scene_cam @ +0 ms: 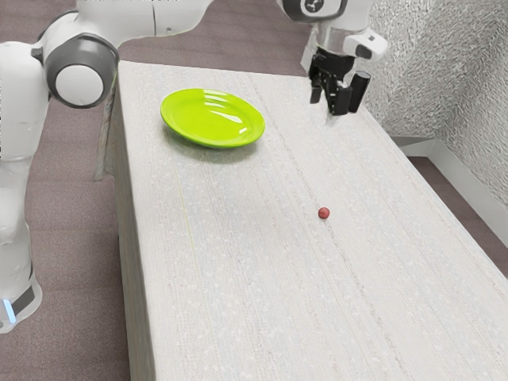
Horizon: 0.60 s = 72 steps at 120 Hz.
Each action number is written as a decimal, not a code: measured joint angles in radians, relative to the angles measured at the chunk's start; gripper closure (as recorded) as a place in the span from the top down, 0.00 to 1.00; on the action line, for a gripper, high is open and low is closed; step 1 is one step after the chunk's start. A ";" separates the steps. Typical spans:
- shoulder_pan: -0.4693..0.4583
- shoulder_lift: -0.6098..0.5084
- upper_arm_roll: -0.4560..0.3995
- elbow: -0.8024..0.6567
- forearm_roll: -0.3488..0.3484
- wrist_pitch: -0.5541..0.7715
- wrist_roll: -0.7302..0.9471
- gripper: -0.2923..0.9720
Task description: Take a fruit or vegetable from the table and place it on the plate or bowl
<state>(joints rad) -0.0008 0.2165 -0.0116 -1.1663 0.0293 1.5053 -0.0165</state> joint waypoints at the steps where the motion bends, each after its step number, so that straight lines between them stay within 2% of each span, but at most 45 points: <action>1: -0.001 0.006 0.000 0.011 0.002 -0.004 -0.001 0.77; 17: -0.004 0.037 -0.002 0.070 0.017 -0.045 -0.019 0.77; 72: 0.001 0.040 -0.002 0.075 0.016 -0.085 -0.056 0.77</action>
<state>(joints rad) 0.0000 0.2568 -0.0138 -1.0910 0.0456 1.4207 -0.0729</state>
